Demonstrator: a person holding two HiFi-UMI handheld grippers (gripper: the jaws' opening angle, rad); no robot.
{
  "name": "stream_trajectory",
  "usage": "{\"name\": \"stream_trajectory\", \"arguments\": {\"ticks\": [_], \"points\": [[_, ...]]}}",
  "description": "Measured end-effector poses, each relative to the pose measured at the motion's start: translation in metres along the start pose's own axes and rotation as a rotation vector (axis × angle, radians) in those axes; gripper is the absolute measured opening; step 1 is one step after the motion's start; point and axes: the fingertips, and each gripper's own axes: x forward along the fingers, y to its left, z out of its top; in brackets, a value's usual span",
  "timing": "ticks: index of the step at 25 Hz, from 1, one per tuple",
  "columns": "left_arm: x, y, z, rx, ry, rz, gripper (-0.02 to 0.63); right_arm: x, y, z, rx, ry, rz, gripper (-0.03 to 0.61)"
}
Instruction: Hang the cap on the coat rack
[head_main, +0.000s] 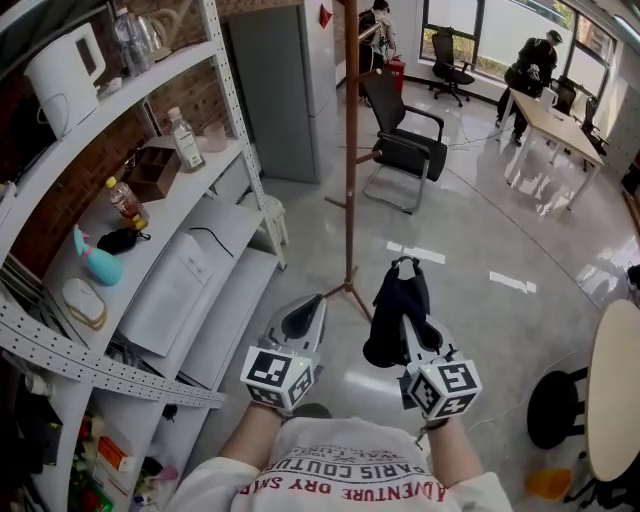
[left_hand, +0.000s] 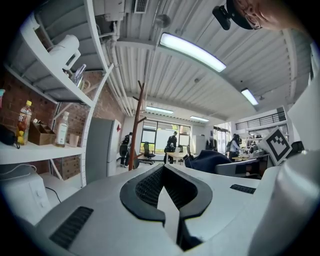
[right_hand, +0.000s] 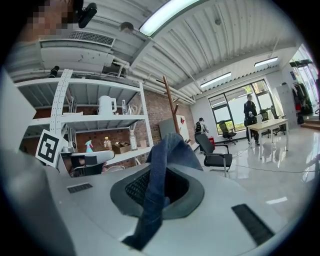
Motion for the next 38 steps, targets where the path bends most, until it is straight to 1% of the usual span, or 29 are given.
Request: {"name": "stream_trajectory", "arguments": {"ticks": [5, 9, 16, 20, 24, 29, 33, 38], "points": [[0.040, 0.033, -0.009, -0.023, 0.028, 0.015, 0.006, 0.040, -0.021, 0.001, 0.007, 0.014, -0.016, 0.023], [0.083, 0.059, -0.015, -0.025, 0.047, -0.034, 0.006, 0.081, -0.036, 0.002, 0.011, 0.024, -0.050, 0.023], [0.166, 0.123, 0.007, -0.010, 0.022, -0.126, 0.006, 0.162, -0.061, 0.023, 0.021, 0.001, -0.143, 0.023], [0.201, 0.166, 0.014, -0.013, 0.024, -0.152, 0.006, 0.209, -0.067, 0.038, 0.021, -0.020, -0.186, 0.023], [0.227, 0.194, 0.022, -0.007, 0.011, -0.169, 0.006, 0.244, -0.073, 0.052, 0.007, -0.038, -0.206, 0.023], [0.250, 0.208, 0.026, -0.015, 0.006, -0.163, 0.006, 0.269, -0.081, 0.071, -0.028, -0.056, -0.180, 0.023], [0.264, 0.211, 0.038, -0.008, -0.020, -0.137, 0.006, 0.284, -0.088, 0.093, -0.069, -0.085, -0.124, 0.023], [0.284, 0.202, 0.051, 0.005, -0.048, -0.102, 0.006, 0.296, -0.104, 0.116, -0.102, -0.111, -0.053, 0.023]]}}
